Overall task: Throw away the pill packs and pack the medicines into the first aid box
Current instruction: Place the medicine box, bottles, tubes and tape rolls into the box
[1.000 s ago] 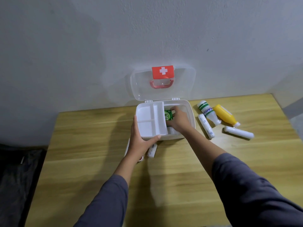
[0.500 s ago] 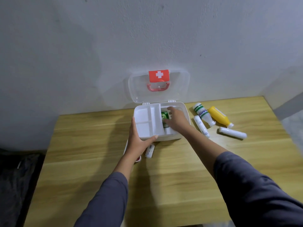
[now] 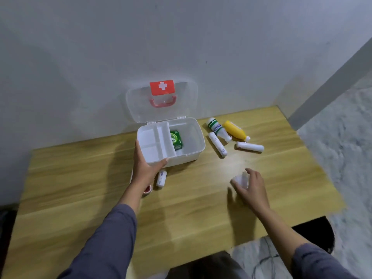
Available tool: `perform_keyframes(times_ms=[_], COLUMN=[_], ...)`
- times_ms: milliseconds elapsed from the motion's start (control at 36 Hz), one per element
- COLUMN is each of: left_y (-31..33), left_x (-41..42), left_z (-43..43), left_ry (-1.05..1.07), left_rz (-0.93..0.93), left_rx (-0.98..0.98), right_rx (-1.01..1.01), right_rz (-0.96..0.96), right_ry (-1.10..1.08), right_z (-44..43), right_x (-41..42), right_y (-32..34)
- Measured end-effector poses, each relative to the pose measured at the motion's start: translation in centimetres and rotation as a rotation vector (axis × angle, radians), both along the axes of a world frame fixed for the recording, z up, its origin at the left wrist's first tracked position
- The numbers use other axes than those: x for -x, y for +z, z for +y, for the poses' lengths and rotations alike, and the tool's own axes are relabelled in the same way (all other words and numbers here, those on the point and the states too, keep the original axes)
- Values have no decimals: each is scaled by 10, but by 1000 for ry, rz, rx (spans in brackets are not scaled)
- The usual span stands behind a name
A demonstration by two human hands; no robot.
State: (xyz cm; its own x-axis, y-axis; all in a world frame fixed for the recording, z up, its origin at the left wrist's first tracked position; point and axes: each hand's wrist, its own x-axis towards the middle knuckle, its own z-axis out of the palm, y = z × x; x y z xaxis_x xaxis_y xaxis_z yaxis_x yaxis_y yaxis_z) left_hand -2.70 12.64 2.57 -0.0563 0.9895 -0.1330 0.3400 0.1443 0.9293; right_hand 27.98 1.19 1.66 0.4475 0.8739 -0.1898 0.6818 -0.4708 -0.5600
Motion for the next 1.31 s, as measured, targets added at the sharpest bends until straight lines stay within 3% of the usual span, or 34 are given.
perform_keyframes(times_ms=[111,222,389,472,583,667,806,1056,1194,1306], left_y=[0,2,3,5,6,6,5,2,1,0], left_x=[0,-1,0,-1,-2,-1,3,3,2,2], left_z=[-1,-1,-3,-4,-4,-3,-3,-3,-3,-3], left_ry=[2,1,2,10,15,6,-7,8,17,23], left_rz=[-4,-10,-4,-12,-38,-48,-51,-46,-37,-24], left_rx=[-7,-5,5,6,-3,1,32,63,44,45], right_rx=[21,-23,-337,-390,-225,-61,14,15,-46,-39], right_rz=[-80,-19,75,86,-13,-225,-379,-61,-108,-84], right_ry=[20,15,95,223,571,782,939,843,742,534], right_z=[-17,2,70,108,146,166,191,197,188,180], right_x=[0,4,20,38,66,89,121,134,127,126], right_y=[-17,-10,38,65,79,75,59,49,48,49])
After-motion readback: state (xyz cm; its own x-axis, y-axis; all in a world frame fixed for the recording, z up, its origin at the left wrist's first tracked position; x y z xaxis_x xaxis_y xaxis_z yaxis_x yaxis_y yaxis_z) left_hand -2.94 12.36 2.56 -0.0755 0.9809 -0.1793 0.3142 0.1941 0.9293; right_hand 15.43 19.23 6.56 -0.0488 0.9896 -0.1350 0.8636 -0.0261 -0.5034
